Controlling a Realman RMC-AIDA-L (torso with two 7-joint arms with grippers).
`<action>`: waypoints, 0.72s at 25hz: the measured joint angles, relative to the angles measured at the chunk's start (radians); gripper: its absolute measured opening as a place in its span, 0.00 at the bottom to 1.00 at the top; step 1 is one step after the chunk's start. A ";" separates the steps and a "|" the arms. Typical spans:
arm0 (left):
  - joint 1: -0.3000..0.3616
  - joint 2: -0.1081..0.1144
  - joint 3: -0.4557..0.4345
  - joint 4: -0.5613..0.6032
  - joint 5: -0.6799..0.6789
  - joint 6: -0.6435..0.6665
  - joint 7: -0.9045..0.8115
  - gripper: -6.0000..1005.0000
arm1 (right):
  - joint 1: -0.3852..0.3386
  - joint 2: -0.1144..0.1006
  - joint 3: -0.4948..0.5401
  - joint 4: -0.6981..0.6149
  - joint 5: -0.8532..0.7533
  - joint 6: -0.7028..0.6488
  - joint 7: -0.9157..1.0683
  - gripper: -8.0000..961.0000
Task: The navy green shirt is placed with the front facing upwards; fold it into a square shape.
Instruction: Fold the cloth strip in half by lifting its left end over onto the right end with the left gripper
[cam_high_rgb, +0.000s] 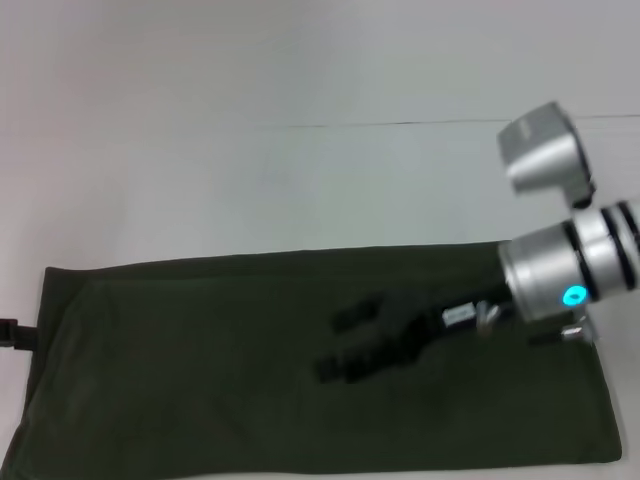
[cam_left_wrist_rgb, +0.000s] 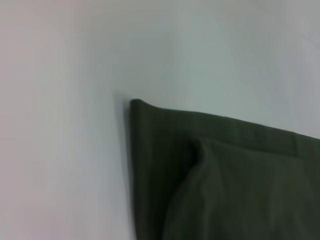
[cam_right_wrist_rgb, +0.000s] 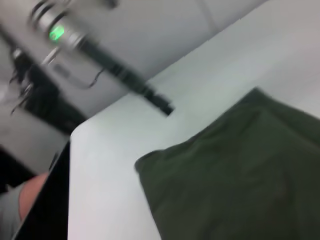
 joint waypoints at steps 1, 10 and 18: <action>-0.001 0.000 0.001 -0.003 0.001 -0.006 0.000 0.83 | 0.000 0.001 -0.012 0.030 0.021 0.014 -0.064 0.98; -0.009 0.000 0.051 -0.007 0.037 0.000 0.026 0.87 | -0.016 0.005 -0.128 0.145 0.190 0.090 -0.395 0.98; -0.012 -0.006 0.092 -0.007 0.064 -0.013 0.048 0.87 | -0.018 0.007 -0.151 0.150 0.202 0.113 -0.430 0.98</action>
